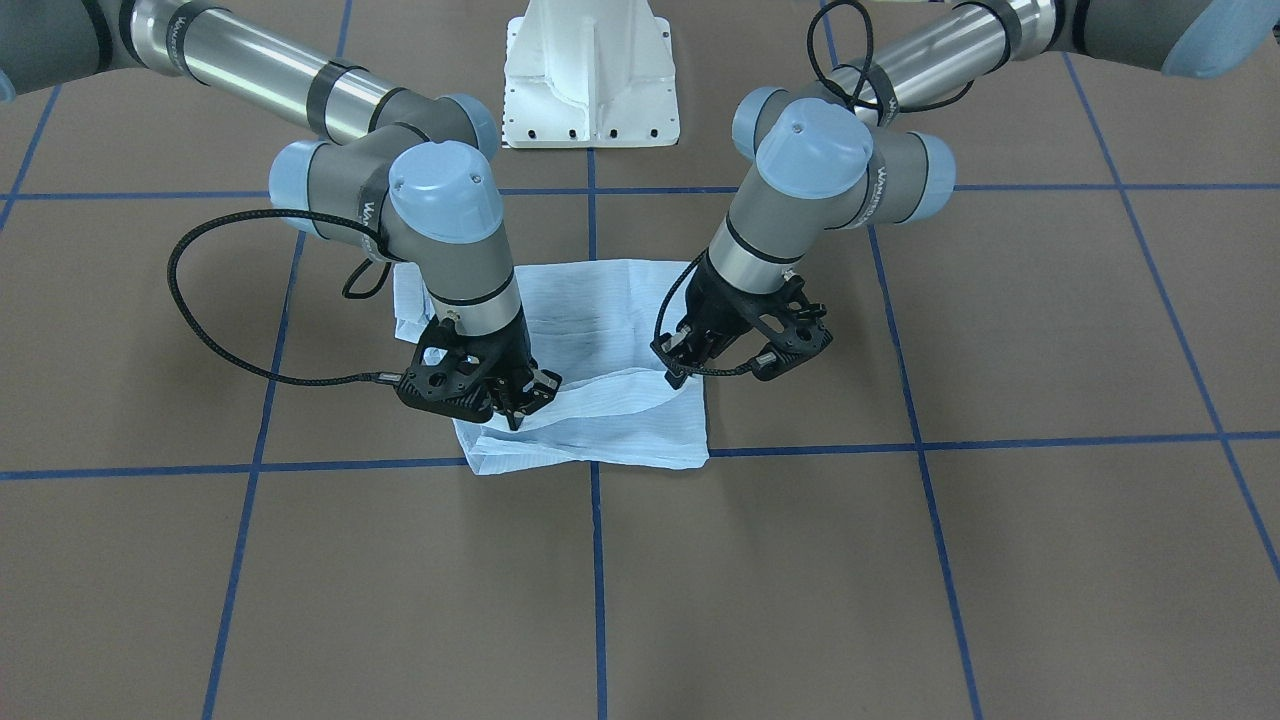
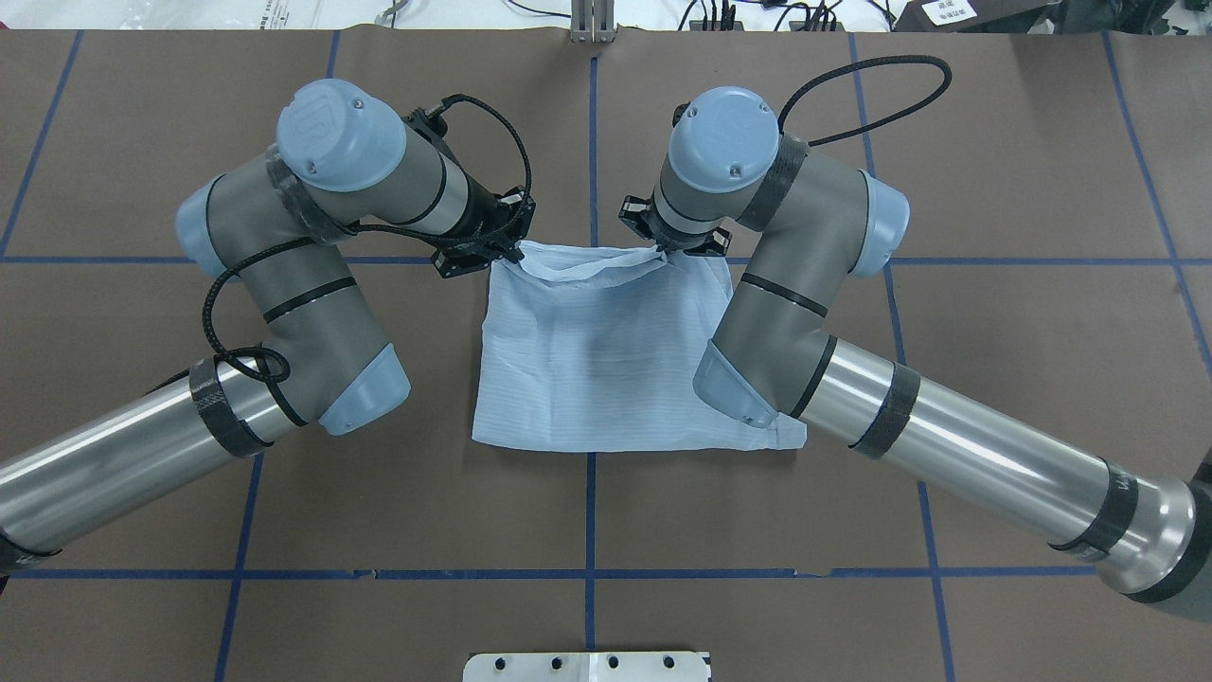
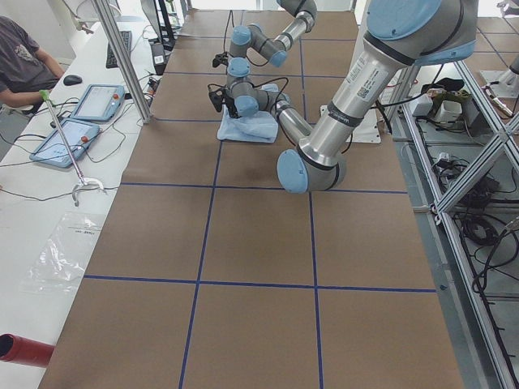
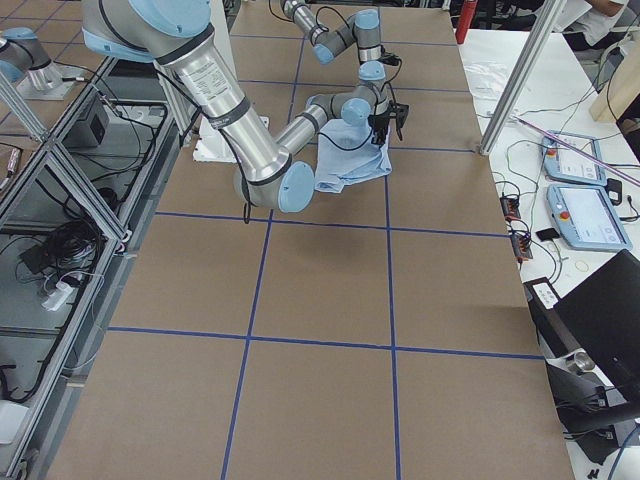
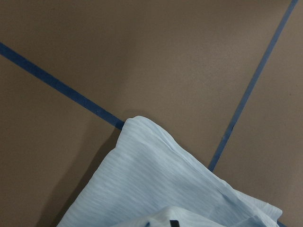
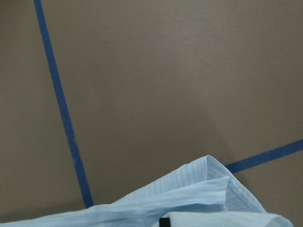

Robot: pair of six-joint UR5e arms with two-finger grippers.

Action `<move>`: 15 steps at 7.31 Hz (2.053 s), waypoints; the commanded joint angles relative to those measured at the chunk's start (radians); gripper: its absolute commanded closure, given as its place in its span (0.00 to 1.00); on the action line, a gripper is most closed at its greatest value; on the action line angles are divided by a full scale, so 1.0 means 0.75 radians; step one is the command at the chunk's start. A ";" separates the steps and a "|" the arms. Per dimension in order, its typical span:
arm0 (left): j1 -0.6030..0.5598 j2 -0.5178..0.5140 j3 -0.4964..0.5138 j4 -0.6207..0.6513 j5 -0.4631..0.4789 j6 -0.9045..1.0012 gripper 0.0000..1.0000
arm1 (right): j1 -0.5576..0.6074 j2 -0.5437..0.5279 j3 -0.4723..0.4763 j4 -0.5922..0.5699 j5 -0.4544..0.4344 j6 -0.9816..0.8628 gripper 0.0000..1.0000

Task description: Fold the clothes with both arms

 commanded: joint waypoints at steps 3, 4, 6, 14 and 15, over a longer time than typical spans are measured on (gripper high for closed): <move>-0.024 -0.007 0.015 -0.002 0.003 -0.011 0.00 | 0.027 -0.002 -0.037 0.053 0.001 -0.003 0.00; -0.061 -0.007 0.015 -0.002 0.003 0.001 0.00 | 0.060 0.004 -0.038 0.073 0.035 -0.003 0.00; -0.116 0.011 0.005 0.027 -0.001 0.108 0.00 | 0.089 0.004 -0.025 0.086 0.087 -0.080 0.00; -0.859 0.894 -0.333 0.043 -0.312 1.980 0.00 | 0.859 -0.682 0.179 -0.211 0.489 -1.805 0.00; -0.962 1.017 -0.315 0.017 -0.369 2.112 0.00 | 0.929 -0.812 0.202 -0.199 0.502 -1.920 0.00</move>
